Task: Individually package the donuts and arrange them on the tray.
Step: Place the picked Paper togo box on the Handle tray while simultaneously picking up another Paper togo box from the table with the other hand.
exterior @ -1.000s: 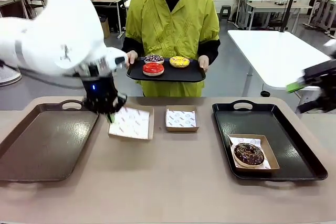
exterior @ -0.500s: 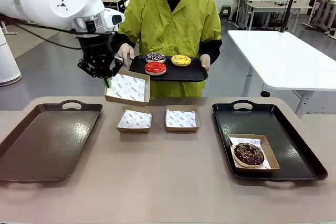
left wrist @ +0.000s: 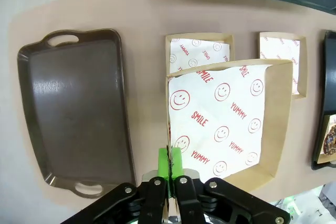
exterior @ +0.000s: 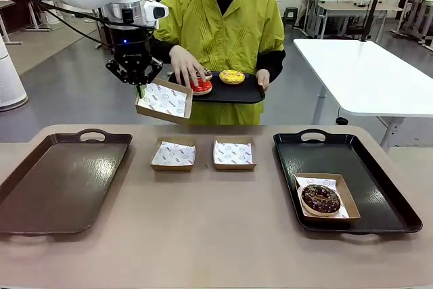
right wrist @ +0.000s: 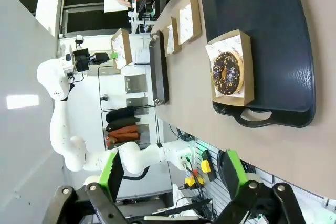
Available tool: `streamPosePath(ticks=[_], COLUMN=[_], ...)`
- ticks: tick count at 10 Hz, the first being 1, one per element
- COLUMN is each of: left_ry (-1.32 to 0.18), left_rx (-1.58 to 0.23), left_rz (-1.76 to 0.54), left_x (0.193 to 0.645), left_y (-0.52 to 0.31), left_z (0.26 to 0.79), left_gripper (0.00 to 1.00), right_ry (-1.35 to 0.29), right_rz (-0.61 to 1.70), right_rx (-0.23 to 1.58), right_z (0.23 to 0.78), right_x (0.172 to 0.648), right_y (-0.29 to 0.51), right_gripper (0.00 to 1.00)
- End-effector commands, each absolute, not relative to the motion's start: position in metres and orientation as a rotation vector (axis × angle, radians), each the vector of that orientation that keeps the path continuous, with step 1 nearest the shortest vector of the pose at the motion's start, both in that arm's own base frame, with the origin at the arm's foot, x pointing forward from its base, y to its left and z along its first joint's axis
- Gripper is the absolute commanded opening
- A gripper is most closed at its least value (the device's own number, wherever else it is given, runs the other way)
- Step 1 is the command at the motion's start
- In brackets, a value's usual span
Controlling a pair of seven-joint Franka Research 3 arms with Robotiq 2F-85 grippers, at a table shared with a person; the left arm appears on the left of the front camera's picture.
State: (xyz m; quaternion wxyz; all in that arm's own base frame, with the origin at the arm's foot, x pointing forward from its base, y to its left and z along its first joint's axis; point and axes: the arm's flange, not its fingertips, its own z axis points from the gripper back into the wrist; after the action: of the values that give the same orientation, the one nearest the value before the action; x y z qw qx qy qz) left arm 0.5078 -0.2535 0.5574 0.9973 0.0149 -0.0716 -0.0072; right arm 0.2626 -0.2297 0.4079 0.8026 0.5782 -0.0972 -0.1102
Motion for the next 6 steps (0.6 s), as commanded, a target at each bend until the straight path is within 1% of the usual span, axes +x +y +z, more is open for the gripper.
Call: streamPosePath(ticks=[1,2,3,6], left_ry=[-0.091,-0.084,-0.121,-0.121], left_rx=[0.038,0.001,0.033,0.033], left_rz=[-0.057,-0.08,-0.025,-0.025], left_x=[0.526,0.523,0.516,0.516], left_y=[-0.252,-0.248,-0.252,-0.252], left_z=[0.558,0.552,0.554,0.554], left_gripper=[0.0,0.0,0.0,0.0], right_ry=[-0.255,-0.208,-0.208,-0.208], right_rz=[-0.198,-0.236,-0.236,-0.236], right_rx=[1.232,1.239,1.239,1.239], right_z=[0.416,0.408,0.408,0.408], right_x=[0.279,0.263,0.263,0.263], right_y=[-0.217,-0.23,-0.23,-0.23], right_gripper=[1.0,1.0,1.0,1.0])
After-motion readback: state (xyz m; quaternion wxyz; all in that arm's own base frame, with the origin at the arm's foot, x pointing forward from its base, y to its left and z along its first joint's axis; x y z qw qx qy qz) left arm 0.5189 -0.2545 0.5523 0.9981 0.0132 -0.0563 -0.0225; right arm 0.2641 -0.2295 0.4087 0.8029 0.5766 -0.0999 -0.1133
